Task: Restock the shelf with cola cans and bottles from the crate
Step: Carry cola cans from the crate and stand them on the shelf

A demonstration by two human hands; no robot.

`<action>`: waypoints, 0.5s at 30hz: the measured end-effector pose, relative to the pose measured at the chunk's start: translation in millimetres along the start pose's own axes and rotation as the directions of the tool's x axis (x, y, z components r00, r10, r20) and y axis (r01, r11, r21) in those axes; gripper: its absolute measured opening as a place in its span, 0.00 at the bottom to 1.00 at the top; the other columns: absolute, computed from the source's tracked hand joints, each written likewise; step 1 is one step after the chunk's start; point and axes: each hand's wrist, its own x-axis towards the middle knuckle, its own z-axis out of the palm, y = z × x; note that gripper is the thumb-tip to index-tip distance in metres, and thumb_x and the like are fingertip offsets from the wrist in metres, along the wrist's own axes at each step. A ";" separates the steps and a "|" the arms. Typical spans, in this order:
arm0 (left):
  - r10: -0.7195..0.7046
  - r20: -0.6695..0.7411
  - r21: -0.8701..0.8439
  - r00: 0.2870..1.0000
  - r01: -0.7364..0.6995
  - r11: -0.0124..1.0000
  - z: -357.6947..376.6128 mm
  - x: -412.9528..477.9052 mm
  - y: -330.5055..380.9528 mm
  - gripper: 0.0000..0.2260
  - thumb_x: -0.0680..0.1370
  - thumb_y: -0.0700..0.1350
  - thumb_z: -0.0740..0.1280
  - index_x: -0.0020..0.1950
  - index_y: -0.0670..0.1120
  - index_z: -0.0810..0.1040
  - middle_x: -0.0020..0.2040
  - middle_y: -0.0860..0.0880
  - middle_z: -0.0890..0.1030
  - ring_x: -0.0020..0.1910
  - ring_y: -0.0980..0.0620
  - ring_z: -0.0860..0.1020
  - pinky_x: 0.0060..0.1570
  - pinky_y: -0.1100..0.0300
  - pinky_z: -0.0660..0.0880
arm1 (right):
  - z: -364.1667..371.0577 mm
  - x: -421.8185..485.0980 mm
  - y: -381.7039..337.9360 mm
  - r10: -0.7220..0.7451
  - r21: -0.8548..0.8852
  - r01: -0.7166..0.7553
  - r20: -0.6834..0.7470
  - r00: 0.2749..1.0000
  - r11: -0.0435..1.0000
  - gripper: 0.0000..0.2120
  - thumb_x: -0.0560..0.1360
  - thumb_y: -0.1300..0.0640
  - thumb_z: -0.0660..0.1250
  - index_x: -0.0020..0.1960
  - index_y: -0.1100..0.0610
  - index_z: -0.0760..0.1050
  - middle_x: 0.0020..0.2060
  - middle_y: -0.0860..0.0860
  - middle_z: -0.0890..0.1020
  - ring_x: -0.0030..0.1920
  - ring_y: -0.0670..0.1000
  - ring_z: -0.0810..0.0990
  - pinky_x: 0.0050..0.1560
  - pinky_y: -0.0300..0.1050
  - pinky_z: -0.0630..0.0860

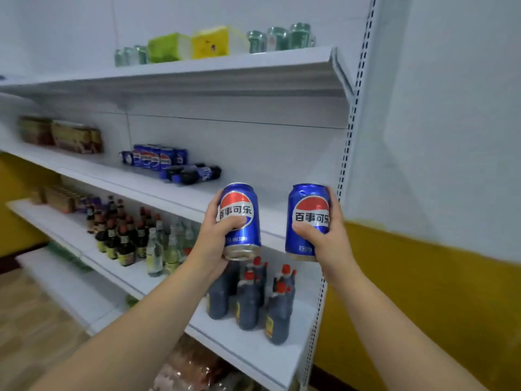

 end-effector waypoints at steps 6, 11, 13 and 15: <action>0.047 -0.054 0.078 0.997 -0.042 0.996 -99.8 12.7 48.8 0.39 0.61 0.37 0.69 0.71 0.55 0.65 0.55 0.43 0.78 0.42 0.46 0.81 0.36 0.52 0.79 | 124.2 12.1 26.9 -0.005 0.046 0.000 0.105 0.994 0.999 0.42 0.69 0.66 0.71 0.73 0.41 0.54 0.56 0.44 0.73 0.50 0.48 0.78 0.39 0.37 0.79; 0.071 -0.149 0.082 0.986 -0.059 0.995 -174.0 29.1 78.4 0.35 0.67 0.32 0.69 0.71 0.55 0.65 0.55 0.45 0.77 0.41 0.47 0.81 0.33 0.55 0.79 | 199.3 33.2 51.6 0.030 0.093 -0.046 0.164 0.986 0.995 0.42 0.69 0.66 0.71 0.72 0.40 0.55 0.55 0.45 0.74 0.51 0.48 0.78 0.39 0.40 0.79; 0.080 -0.194 0.079 0.978 -0.066 0.995 -202.8 40.9 86.4 0.33 0.71 0.31 0.66 0.71 0.55 0.64 0.57 0.44 0.77 0.43 0.46 0.81 0.34 0.54 0.80 | 228.4 43.2 63.1 0.029 0.089 -0.047 0.195 0.980 0.995 0.43 0.69 0.66 0.71 0.72 0.39 0.55 0.54 0.42 0.74 0.50 0.47 0.78 0.38 0.38 0.79; 0.086 -0.225 0.077 0.970 -0.071 0.995 -229.1 55.9 92.7 0.33 0.70 0.32 0.66 0.71 0.55 0.64 0.59 0.42 0.75 0.46 0.43 0.80 0.37 0.52 0.80 | 258.3 56.2 74.5 0.025 0.080 -0.044 0.227 0.974 0.996 0.42 0.69 0.66 0.71 0.71 0.37 0.54 0.53 0.40 0.73 0.50 0.47 0.78 0.38 0.38 0.79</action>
